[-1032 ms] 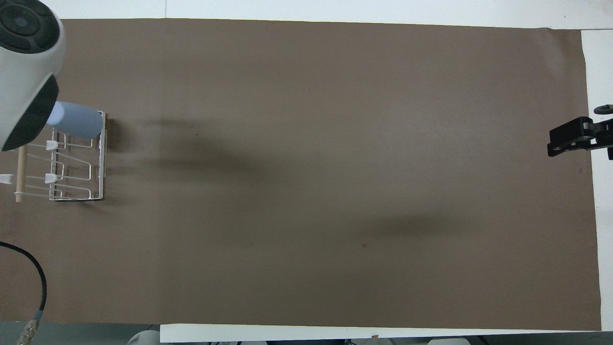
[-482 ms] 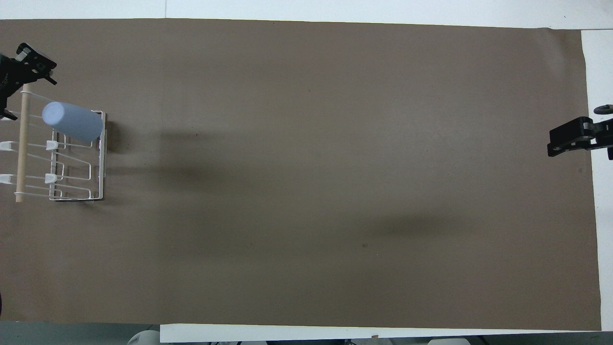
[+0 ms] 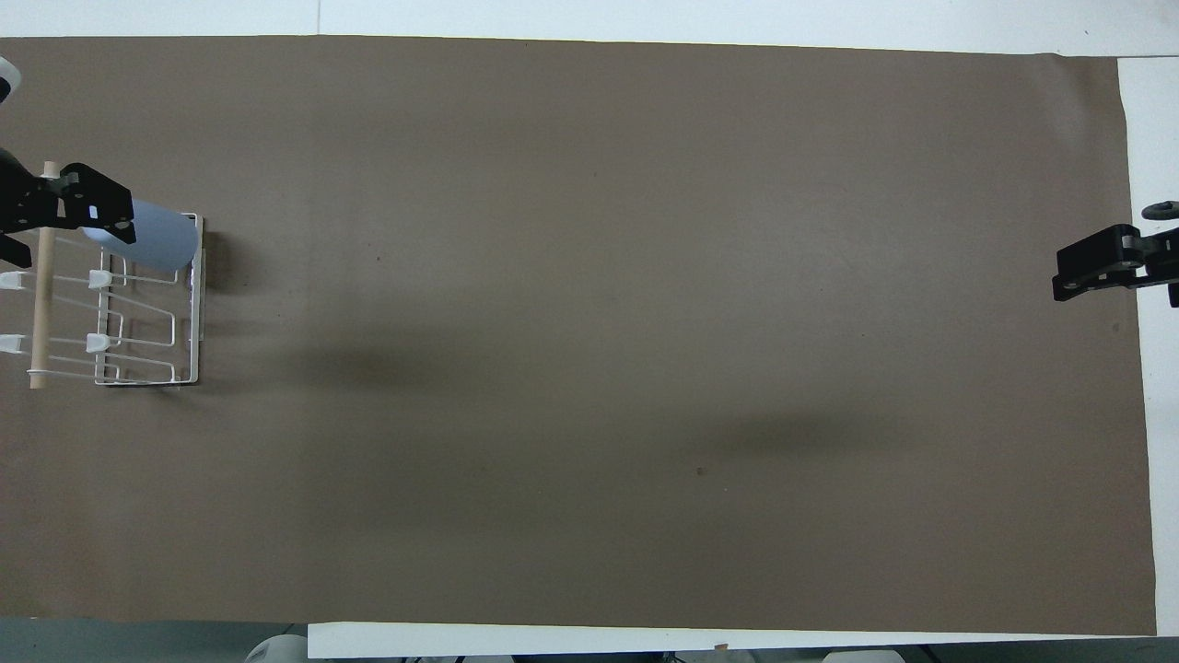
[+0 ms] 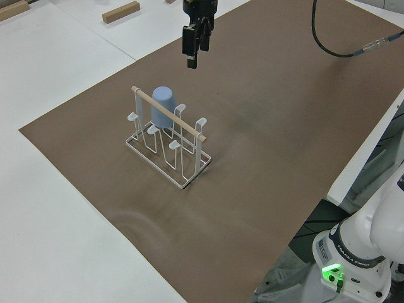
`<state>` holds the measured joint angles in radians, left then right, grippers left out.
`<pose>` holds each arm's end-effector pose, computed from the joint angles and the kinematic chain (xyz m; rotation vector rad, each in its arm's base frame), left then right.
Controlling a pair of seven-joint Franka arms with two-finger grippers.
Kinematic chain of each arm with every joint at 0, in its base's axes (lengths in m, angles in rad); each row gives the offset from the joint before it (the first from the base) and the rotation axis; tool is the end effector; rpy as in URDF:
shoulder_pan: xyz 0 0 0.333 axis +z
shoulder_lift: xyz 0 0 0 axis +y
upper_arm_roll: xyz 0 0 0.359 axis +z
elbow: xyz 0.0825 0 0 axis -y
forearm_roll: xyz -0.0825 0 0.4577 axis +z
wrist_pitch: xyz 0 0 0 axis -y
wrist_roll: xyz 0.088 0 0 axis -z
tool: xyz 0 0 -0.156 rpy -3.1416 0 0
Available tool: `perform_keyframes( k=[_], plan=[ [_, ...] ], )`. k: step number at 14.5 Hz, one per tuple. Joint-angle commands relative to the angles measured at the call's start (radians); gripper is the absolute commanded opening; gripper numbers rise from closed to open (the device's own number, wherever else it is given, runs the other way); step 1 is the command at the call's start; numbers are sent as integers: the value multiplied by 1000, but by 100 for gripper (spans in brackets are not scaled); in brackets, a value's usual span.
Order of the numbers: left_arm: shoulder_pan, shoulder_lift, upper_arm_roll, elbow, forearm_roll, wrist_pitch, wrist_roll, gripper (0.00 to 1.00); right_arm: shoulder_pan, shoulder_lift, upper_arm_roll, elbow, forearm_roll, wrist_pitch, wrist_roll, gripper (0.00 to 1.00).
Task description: Hang cup on cup holder
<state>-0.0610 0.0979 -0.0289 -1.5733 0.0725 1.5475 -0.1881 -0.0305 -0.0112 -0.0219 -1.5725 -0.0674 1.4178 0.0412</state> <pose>0.6474 -0.0462 0.5532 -3.0472 -0.1454 0.1723 0.5987 -0.0428 0.6131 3.0637 -0.1519 -0.2210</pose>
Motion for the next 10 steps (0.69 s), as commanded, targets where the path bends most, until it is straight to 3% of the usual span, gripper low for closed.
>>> perform_keyframes(
  k=[1, 6, 10],
  plan=[
    [9, -47, -3, -2, -19, -26, 161, 100, -2, -10, 0, -14, -6, -2, -6, 99],
    [12, -113, 3, 1, -19, -30, 187, 100, -2, -12, 0, -14, -6, -2, -6, 99],
    [30, -181, 11, -132, -57, 52, 138, 100, -2, -10, 0, -14, -6, 0, -6, 99]
  ],
)
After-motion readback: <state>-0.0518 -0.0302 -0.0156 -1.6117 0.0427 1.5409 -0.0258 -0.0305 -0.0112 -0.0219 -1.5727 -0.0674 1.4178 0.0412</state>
